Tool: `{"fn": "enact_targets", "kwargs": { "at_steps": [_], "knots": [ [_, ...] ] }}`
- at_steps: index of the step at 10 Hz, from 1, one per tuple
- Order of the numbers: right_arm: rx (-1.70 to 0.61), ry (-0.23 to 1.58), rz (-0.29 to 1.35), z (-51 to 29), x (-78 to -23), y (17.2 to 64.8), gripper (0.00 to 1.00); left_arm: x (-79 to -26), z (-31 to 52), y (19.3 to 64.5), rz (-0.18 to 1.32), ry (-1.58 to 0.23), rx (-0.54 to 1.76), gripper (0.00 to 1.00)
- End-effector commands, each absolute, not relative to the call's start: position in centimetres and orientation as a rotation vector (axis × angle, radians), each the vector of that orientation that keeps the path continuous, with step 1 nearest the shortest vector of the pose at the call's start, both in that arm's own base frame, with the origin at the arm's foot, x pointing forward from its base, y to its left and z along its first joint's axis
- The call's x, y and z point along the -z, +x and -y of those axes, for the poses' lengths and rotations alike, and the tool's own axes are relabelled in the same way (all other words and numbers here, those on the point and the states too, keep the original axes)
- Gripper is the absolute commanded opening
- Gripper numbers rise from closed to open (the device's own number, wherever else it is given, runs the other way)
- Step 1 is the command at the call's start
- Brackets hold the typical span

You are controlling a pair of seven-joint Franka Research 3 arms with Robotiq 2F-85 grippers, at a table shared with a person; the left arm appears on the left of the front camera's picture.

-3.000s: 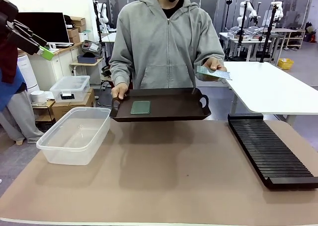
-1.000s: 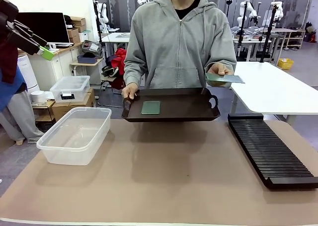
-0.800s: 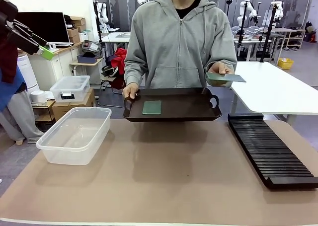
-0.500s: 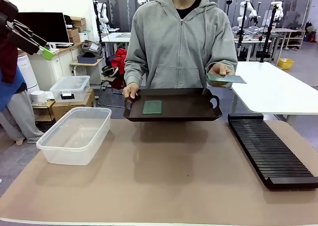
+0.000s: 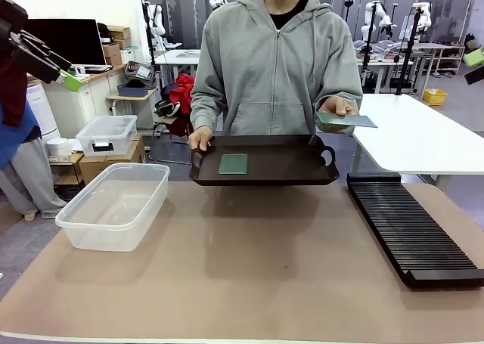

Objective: Sort PCBs into racks and boxes based on the side picked up.
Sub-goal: Pick up the Blank PCB handed by the Human.

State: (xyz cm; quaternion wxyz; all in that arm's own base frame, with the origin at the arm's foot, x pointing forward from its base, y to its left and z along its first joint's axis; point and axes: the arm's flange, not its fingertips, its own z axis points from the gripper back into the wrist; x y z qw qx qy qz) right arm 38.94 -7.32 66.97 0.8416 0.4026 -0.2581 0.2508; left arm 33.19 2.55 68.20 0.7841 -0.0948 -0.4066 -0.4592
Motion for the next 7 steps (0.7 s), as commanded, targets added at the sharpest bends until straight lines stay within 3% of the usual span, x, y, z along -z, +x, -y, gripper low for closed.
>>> {"fn": "enact_targets", "kwargs": {
  "at_steps": [1, 6, 7],
  "knots": [
    [-0.364, 0.936, 0.485, 8.1, -66.3, 41.1, 1.0, -68.1, -2.7, 33.2, 0.878, -0.206, 0.987, 1.0],
    [-0.26, 1.118, 0.237, 6.5, -58.1, 43.6, 1.0, -68.1, -2.7, 33.2, 0.878, -0.206, 0.987, 1.0],
    [-0.281, 1.085, 0.321, 7.8, -59.6, 43.7, 1.0, -68.1, -2.7, 33.2, 0.878, -0.206, 0.987, 1.0]
  ]
}}
